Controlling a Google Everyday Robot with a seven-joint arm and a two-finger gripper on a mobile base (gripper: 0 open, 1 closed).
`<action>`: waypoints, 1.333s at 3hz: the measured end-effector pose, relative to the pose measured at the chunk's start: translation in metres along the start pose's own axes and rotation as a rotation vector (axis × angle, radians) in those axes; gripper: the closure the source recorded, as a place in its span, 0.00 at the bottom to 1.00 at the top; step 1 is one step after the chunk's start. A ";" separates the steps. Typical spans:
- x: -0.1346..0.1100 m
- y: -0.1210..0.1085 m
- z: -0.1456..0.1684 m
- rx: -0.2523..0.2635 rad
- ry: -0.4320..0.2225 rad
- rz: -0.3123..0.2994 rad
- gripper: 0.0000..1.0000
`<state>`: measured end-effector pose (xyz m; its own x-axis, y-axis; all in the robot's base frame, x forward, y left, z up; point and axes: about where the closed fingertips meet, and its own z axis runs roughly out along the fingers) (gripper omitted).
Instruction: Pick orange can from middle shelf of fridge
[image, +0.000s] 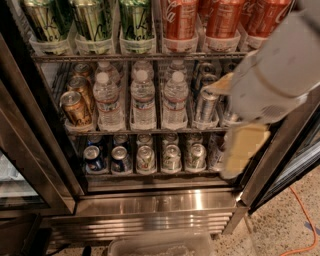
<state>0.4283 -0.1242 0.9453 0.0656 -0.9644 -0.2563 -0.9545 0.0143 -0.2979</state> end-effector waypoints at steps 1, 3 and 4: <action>-0.053 0.001 0.042 -0.012 -0.124 -0.085 0.00; -0.099 0.001 0.064 -0.002 -0.296 -0.113 0.00; -0.116 0.003 0.079 0.012 -0.366 -0.113 0.00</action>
Offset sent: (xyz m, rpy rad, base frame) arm 0.0167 0.1594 -0.0521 0.4325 -0.0279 0.2696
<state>0.4410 0.0087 0.9021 0.2716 -0.8019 -0.5322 -0.9321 -0.0815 -0.3529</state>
